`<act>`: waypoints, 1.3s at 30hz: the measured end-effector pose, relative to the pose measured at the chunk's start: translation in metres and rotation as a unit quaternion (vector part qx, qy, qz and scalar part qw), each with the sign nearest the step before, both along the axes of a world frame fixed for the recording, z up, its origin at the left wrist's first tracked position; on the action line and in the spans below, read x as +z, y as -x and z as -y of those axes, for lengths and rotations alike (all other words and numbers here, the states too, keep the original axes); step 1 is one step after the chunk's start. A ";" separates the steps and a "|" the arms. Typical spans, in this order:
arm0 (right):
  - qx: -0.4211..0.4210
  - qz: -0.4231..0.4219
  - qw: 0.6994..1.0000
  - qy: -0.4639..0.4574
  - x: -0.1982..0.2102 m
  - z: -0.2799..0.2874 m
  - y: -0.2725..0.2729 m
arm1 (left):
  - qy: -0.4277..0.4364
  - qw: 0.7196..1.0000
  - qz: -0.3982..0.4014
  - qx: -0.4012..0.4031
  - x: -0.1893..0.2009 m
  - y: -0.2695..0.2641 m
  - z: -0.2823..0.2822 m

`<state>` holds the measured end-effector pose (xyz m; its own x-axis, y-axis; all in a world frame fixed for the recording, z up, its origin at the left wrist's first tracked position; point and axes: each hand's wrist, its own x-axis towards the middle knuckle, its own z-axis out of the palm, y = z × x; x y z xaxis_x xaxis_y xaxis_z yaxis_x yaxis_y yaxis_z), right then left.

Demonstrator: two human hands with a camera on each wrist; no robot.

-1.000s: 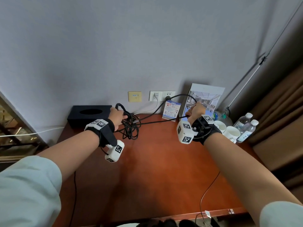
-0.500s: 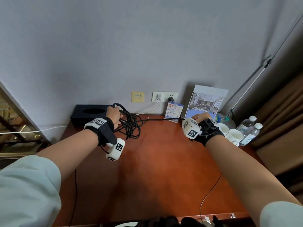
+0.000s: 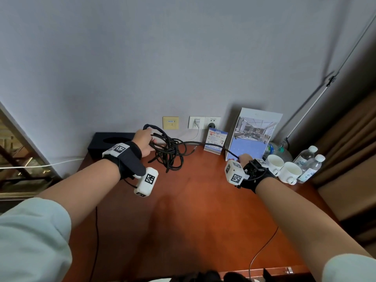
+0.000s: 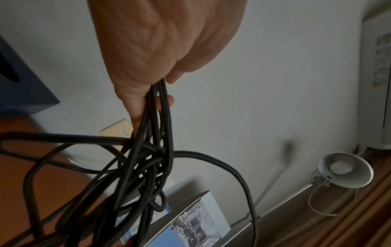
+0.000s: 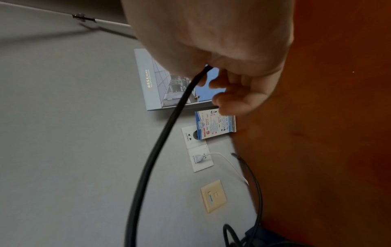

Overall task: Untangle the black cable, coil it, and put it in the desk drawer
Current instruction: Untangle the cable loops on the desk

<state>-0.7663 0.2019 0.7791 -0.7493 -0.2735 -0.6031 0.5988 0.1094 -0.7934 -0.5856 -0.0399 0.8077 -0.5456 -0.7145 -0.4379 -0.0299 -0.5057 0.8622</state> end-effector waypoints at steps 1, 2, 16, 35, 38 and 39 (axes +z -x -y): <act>-0.026 0.028 0.999 0.039 -0.002 0.002 0.001 | -0.012 1.000 -0.005 0.000 0.002 0.002 -0.001; -0.044 0.047 0.995 0.077 -0.004 0.005 0.000 | -0.024 1.000 -0.008 0.000 0.005 0.003 -0.002; 0.448 -0.389 0.805 -0.032 0.033 0.064 -0.066 | -0.127 0.981 -0.075 -0.127 0.028 0.015 -0.032; 0.290 -0.230 0.925 0.084 0.017 0.071 -0.058 | 0.402 0.834 0.104 -0.363 0.020 0.010 -0.038; 0.285 -0.209 0.931 0.092 0.015 0.070 -0.052 | 0.498 0.776 0.122 -0.367 0.018 0.008 -0.038; 0.291 -0.200 0.930 0.102 0.014 0.069 -0.051 | 0.535 0.754 0.126 -0.359 0.017 0.008 -0.038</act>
<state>-0.7148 0.1327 0.7931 -0.5914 -0.7814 -0.1992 0.1388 0.1448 -0.9797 -0.5937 -0.0019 0.8243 -0.9559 -0.2925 0.0257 -0.1961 0.7009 0.6858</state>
